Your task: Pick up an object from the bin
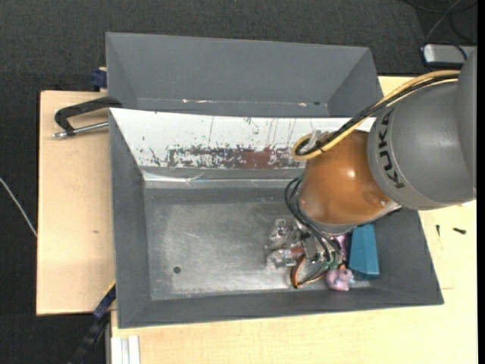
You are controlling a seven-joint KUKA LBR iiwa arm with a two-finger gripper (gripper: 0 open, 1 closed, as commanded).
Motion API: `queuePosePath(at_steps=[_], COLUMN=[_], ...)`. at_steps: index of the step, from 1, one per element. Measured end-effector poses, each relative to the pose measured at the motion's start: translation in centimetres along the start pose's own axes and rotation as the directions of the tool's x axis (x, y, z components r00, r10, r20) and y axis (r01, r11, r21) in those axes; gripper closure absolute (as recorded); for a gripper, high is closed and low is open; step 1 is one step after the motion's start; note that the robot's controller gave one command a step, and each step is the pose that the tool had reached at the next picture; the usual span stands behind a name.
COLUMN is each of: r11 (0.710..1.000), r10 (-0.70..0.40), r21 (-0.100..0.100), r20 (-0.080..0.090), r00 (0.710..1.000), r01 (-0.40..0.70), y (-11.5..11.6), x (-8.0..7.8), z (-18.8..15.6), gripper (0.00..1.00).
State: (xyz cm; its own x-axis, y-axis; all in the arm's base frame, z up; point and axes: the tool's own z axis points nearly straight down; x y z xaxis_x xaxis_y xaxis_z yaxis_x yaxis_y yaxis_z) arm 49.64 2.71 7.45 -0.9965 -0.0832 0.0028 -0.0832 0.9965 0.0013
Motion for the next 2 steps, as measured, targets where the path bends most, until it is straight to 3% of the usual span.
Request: queuePosePath(at_steps=[1,2], r11=[1.000,1.000], r10=[0.000,-0.006], r21=[0.000,0.001], r20=[0.000,0.009], r00=[1.000,1.000], r01=[0.000,0.006], y=[0.0,-1.1], x=[0.0,-3.8], z=[0.0,-15.3], gripper=[1.00,1.00])
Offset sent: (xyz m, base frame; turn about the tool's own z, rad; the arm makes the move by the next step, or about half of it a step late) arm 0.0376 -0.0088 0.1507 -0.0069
